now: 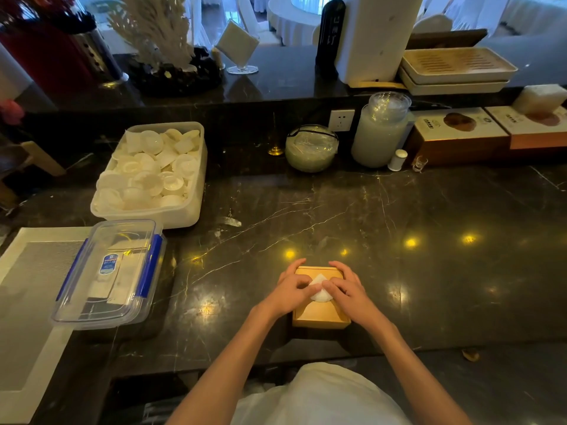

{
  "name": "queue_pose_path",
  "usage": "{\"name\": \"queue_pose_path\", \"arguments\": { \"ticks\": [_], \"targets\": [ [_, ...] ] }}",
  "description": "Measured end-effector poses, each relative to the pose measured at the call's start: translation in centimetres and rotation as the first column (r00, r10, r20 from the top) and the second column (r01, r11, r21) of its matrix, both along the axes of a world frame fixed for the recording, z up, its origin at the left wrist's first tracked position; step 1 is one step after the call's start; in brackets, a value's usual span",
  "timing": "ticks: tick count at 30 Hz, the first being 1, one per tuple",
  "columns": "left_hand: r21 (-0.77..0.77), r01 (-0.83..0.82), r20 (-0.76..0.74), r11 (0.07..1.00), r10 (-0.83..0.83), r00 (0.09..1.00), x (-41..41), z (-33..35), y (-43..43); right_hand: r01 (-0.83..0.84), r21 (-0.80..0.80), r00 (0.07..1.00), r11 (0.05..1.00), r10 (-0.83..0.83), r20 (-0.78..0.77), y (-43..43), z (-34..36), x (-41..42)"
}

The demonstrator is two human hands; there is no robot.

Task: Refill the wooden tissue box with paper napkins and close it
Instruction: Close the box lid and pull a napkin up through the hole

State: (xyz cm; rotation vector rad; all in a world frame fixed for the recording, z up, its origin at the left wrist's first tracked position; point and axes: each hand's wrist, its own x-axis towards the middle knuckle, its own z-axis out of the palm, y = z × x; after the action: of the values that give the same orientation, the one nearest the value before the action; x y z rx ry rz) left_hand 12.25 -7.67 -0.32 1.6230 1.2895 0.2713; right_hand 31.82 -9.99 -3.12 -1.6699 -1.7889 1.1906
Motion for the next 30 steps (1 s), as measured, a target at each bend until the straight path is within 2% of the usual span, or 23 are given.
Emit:
{"name": "queue_pose_path", "arguments": {
  "ticks": [15, 23, 26, 30],
  "targets": [
    [-0.093, 0.104, -0.126, 0.990, -0.116, 0.985, 0.5, 0.7, 1.5, -0.004, -0.004, 1.000, 1.000, 0.004, -0.002, -0.1, 0.5, 0.0],
    [-0.055, 0.100, -0.108, 0.993, -0.105, 0.989, 0.3, 0.1, 1.6, -0.029, -0.004, 1.000, 1.000, 0.029, 0.001, 0.1, 0.1, 0.3],
    [-0.041, 0.060, -0.007, 0.997, -0.060, 0.998, -0.4, 0.0, 1.4, -0.049, -0.034, 0.997, 0.998, 0.047, -0.066, 0.2, 0.4, 0.7],
    [-0.036, 0.008, 0.069, 0.999, -0.005, 0.998, -0.5, 0.1, 1.0, -0.026, -0.066, 0.967, 0.997, 0.009, -0.253, 0.3, 1.0, 1.5]
  ]
}}
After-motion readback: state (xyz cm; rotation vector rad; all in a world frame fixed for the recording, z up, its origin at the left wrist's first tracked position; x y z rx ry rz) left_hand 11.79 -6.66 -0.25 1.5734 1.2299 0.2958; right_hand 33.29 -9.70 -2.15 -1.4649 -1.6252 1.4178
